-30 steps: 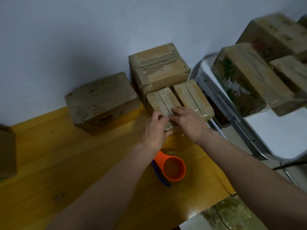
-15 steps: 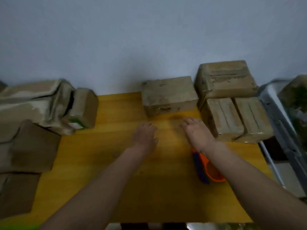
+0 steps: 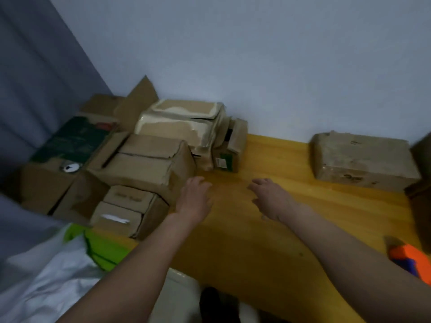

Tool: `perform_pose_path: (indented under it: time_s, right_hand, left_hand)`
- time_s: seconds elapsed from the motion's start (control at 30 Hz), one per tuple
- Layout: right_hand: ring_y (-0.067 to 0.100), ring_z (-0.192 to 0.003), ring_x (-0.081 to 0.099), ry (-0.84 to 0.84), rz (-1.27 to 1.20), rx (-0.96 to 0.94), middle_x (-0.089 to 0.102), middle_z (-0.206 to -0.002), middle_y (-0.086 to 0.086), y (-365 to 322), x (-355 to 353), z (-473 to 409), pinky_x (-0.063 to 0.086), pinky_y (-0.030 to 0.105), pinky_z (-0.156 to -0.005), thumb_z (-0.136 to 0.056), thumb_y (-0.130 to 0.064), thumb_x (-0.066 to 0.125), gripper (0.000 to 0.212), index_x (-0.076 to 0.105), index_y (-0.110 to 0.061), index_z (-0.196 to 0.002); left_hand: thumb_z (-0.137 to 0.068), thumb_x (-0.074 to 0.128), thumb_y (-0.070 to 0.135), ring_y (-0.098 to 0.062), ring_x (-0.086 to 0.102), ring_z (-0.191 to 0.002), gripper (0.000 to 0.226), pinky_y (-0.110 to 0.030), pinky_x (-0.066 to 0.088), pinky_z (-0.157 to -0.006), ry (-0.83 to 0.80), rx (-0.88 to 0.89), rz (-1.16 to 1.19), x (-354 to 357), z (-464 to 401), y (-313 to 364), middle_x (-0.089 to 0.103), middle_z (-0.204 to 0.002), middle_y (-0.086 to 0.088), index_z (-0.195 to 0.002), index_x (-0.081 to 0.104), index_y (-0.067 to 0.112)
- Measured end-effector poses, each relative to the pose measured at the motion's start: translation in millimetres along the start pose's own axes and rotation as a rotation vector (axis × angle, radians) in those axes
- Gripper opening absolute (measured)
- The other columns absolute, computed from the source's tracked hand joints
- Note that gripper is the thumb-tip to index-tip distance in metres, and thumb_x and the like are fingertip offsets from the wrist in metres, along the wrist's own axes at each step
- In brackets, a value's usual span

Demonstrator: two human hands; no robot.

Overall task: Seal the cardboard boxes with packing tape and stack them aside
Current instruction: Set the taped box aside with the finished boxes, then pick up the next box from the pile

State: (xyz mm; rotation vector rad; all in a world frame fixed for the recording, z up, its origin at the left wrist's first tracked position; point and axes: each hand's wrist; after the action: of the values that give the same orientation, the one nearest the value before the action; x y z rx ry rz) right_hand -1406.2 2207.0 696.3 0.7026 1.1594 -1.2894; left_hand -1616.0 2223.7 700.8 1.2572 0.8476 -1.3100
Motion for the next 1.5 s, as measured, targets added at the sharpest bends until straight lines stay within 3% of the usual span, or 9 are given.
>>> perform_pose_path:
  time_s: [0.17, 0.37, 0.53, 0.7, 0.83, 0.93, 1.1, 1.27, 1.5]
  right_hand:
    - [0.029, -0.129, 0.039, -0.027, -0.006, -0.018, 0.042, -0.143, 0.008, -68.0, -1.5, -48.1, 0.041, 0.041, -0.103, -0.097, -0.028, 0.052, 0.047, 0.040, -0.016, -0.141]
    - [0.028, -0.127, 0.045, -0.135, -0.085, -0.061, 0.048, -0.140, 0.008, -150.5, 15.5, -85.8, 0.044, 0.040, -0.100, -0.098, -0.029, 0.051, 0.046, 0.042, -0.017, -0.141]
    - [0.026, -0.125, 0.049, -0.266, -0.240, -0.110, 0.049, -0.139, 0.009, -214.1, 32.4, -103.3, 0.044, 0.034, -0.098, -0.099, -0.021, 0.047, 0.042, 0.042, -0.011, -0.139]
    - [0.027, -0.122, 0.050, -0.317, -0.492, 0.023, 0.048, -0.136, 0.011, -246.1, 46.6, -108.8, 0.045, 0.033, -0.094, -0.099, -0.033, 0.047, 0.051, 0.034, -0.007, -0.140]
    - [0.028, -0.121, 0.051, -0.345, -0.762, 0.117, 0.049, -0.136, 0.010, -250.9, 51.1, -110.8, 0.047, 0.040, -0.099, -0.097, -0.033, 0.052, 0.049, 0.040, -0.008, -0.137]
    - [0.032, -0.098, 0.062, -0.400, -0.751, 0.200, 0.058, -0.120, 0.017, -241.8, 45.7, -104.8, 0.056, 0.045, -0.083, -0.097, -0.028, 0.052, 0.034, 0.051, -0.003, -0.120]
    - [0.036, -0.113, 0.058, -0.557, -0.771, 0.350, 0.047, -0.135, 0.017, -198.1, 36.2, -80.4, 0.056, 0.040, -0.083, -0.095, -0.011, 0.057, 0.043, 0.038, -0.005, -0.134]
    - [0.039, -0.117, 0.054, -0.520, -0.850, 0.475, 0.047, -0.136, 0.019, -135.4, 34.7, -42.6, 0.057, 0.046, -0.081, -0.091, -0.009, 0.062, 0.041, 0.046, -0.004, -0.128]
    - [0.044, -0.109, 0.057, -0.372, -0.875, 0.697, 0.047, -0.135, 0.023, -41.8, 36.4, 24.0, 0.057, 0.039, -0.064, -0.091, -0.008, 0.063, 0.045, 0.046, 0.004, -0.130]
  left_hand:
    - [-0.099, 0.050, 0.029, -0.019, 0.034, -0.136, 0.036, -0.034, 0.031, -0.111, 0.059, -0.029, 0.088, -17.9, -8.5, -73.8, 0.040, -0.146, 0.001, -0.134, 0.054, 0.021]
    - [-0.092, 0.052, 0.009, -0.017, 0.052, -0.104, 0.020, -0.028, 0.041, -0.081, 0.354, -0.077, 0.250, -26.3, 10.1, -157.3, 0.058, -0.110, 0.001, -0.103, 0.067, 0.017]
    - [-0.092, 0.059, 0.027, -0.030, 0.033, -0.133, 0.048, -0.040, 0.033, -0.106, 0.225, -0.427, 0.122, -5.7, 27.3, -244.7, 0.040, -0.144, -0.013, -0.137, 0.048, 0.014]
    - [-0.097, 0.052, 0.039, -0.036, 0.033, -0.137, 0.068, -0.042, 0.031, -0.110, 0.076, -0.566, 0.416, 10.1, 34.8, -279.2, 0.036, -0.150, -0.020, -0.151, 0.026, 0.007]
    - [-0.100, 0.044, 0.044, -0.037, 0.049, -0.123, 0.056, -0.040, 0.043, -0.092, 0.010, -0.579, 0.324, 9.8, 40.0, -272.3, 0.051, -0.136, -0.017, -0.143, 0.039, 0.010]
    - [-0.102, 0.042, 0.042, -0.033, 0.055, -0.116, 0.046, -0.034, 0.043, -0.082, -0.245, -0.545, 0.316, 2.2, 35.8, -253.5, 0.057, -0.129, -0.014, -0.133, 0.048, 0.009]
    - [-0.101, 0.042, 0.043, -0.037, 0.062, -0.109, 0.049, -0.049, 0.057, -0.081, -0.724, -0.573, 0.626, 5.7, 25.9, -214.3, 0.057, -0.126, -0.017, -0.139, 0.040, 0.011]
    - [-0.099, 0.049, 0.040, -0.030, 0.062, -0.101, 0.047, -0.040, 0.060, -0.069, -0.766, -0.375, 0.514, 13.3, 9.3, -148.6, 0.056, -0.123, -0.011, -0.138, 0.041, 0.014]
    - [-0.096, 0.055, 0.037, -0.026, 0.049, -0.126, 0.047, -0.041, 0.047, -0.100, -0.716, -0.044, 0.374, 45.0, -8.4, -34.8, 0.051, -0.139, -0.004, -0.138, 0.046, 0.019]
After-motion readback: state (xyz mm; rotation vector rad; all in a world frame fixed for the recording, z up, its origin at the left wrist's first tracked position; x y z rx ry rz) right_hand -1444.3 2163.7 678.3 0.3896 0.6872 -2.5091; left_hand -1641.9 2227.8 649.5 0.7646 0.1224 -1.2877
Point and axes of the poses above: each hand's wrist, its own z-axis away from the middle knuckle, its own x-axis out of the palm, y = z × x
